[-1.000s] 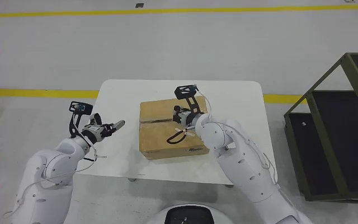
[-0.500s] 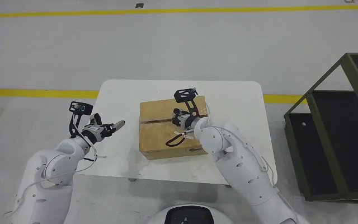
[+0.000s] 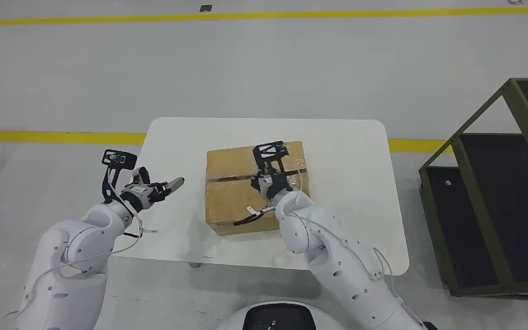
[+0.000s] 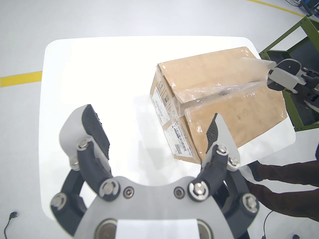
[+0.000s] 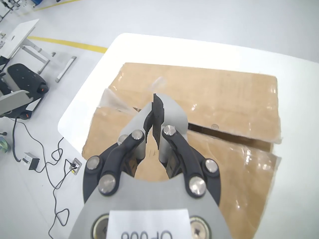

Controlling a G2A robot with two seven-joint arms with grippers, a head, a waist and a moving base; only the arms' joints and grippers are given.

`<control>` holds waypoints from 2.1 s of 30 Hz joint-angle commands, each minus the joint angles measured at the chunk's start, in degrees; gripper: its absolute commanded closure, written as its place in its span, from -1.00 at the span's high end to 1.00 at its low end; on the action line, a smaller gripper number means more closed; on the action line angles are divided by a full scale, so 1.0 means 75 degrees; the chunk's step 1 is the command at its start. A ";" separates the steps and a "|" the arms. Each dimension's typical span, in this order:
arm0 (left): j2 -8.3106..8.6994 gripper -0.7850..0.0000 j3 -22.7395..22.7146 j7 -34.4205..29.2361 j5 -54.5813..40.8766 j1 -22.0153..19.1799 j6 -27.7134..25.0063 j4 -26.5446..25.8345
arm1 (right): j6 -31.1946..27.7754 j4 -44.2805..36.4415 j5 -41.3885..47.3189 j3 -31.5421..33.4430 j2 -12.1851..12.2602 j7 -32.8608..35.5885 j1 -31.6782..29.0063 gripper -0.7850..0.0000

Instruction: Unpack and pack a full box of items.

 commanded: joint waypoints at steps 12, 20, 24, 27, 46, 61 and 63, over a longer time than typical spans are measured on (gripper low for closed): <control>0.0000 1.00 0.0000 0.0000 0.0000 0.0000 0.0000 0.0000 | 0.1177 -0.0092 -0.0301 0.0015 -0.0118 0.0357 -0.0339 -1.00; 0.0000 1.00 0.0000 0.0000 0.0000 0.0000 0.0000 0.0000 | 0.1199 0.0138 -0.0557 0.0008 -0.0174 0.0578 -0.0270 -1.00; 0.0000 1.00 0.0000 0.0000 0.0000 0.0000 0.0000 0.0000 | 0.1212 0.0286 -0.0618 -0.0035 -0.0222 0.0637 -0.0200 -1.00; 0.0000 1.00 0.0000 0.0000 0.0000 0.0000 0.0000 0.0000 | 0.1315 0.0397 -0.0536 -0.0035 -0.0268 0.0753 -0.0152 -1.00; 0.0000 1.00 0.0000 0.0000 0.0000 0.0000 0.0000 0.0000 | 0.1472 -0.1410 -0.1561 0.0498 -0.0159 0.1726 -0.1179 1.00; 0.0000 1.00 0.0000 0.0000 0.0000 0.0000 0.0000 0.0000 | 0.0530 -0.2936 -0.0055 0.1799 -0.0033 0.1308 -0.2566 1.00; 0.0000 1.00 0.0000 0.0000 0.0000 0.0000 0.0000 0.0000 | 0.0207 -0.2850 0.0924 0.2071 -0.0050 0.0851 -0.2736 1.00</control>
